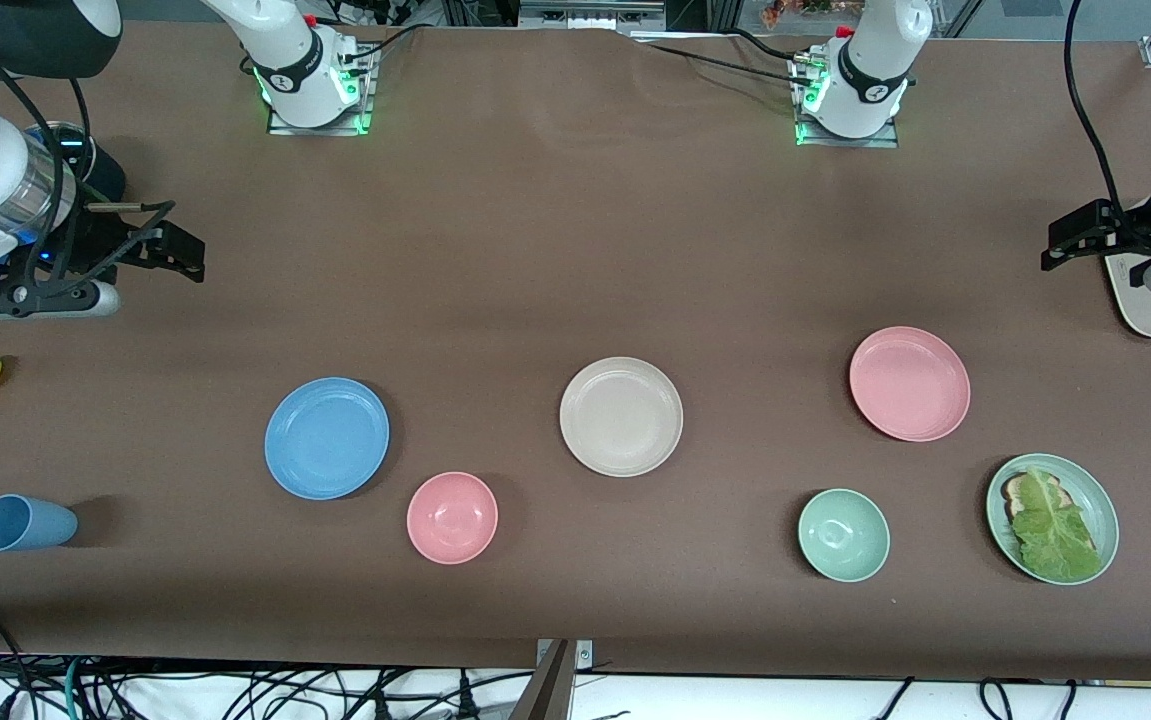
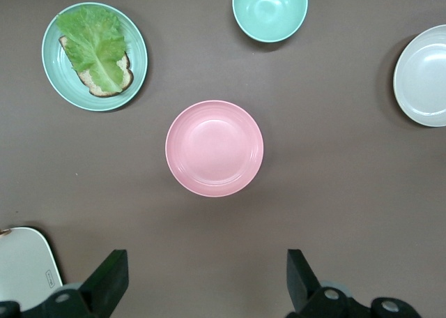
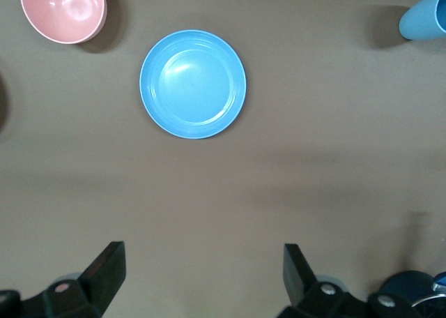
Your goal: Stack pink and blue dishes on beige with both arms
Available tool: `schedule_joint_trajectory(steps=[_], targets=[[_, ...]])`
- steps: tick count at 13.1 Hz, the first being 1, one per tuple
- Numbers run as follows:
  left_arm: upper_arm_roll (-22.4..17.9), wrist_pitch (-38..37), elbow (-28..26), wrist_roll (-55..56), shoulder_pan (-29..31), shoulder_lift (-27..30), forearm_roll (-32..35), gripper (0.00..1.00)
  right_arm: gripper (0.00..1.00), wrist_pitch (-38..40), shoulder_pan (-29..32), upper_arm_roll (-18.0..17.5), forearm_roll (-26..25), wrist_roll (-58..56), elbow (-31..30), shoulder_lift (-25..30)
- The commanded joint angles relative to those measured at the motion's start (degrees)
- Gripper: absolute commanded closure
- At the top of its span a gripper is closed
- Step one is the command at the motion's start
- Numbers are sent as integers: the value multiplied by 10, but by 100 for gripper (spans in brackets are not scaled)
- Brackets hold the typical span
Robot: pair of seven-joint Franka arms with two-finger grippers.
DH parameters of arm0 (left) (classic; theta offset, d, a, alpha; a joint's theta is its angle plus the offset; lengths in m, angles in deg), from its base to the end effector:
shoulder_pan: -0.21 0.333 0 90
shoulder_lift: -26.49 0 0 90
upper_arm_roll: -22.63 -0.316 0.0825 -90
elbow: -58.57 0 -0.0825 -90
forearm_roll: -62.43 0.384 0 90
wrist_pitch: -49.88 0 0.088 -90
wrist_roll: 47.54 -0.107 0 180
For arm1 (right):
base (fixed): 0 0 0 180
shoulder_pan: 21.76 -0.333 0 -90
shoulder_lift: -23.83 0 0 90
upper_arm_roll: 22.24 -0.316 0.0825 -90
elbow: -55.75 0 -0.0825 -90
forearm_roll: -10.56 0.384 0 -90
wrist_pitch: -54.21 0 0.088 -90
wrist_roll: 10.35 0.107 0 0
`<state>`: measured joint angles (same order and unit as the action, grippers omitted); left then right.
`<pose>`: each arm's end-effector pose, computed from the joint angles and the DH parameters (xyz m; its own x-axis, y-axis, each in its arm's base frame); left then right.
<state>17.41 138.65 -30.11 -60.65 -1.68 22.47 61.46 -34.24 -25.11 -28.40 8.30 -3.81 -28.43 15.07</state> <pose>0.5715 0.0296 0.5941 0.9833 -0.1701 -0.0641 -0.1688 -0.9853 0.0257 0.5898 0.0896 0.5824 0.9960 0.0503 -0.0743 0.0528 -0.9981 0.0317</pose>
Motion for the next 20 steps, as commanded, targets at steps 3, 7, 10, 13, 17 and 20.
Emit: schedule_joint_trajectory(steps=[3, 7, 10, 13, 17, 20], targets=[[-1, -4, 1, -14, 0, 2, -10, 0, 0, 4, 1, -2, -3, 6, 11, -3], [-1, -4, 2, -14, 0, 2, -10, 0, 0, 4, 4, -2, -3, 4, 10, -4], [-1, -4, 1, -14, 0, 2, -11, 0, 0, 4, 4, -1, -2, 4, 9, -4], [-1, -4, 2, -13, 4, 2, -8, 0, 0, 4, 4, -2, -3, 4, 9, -4], [-8, -3, 4, -11, 7, -30, -7, 0, 0, 3, 4, -2, -3, 5, 9, -4], [-8, -1, 10, -6, 27, -65, -6, 0, 0, 5, 4, -1, -3, 4, 9, -4]])
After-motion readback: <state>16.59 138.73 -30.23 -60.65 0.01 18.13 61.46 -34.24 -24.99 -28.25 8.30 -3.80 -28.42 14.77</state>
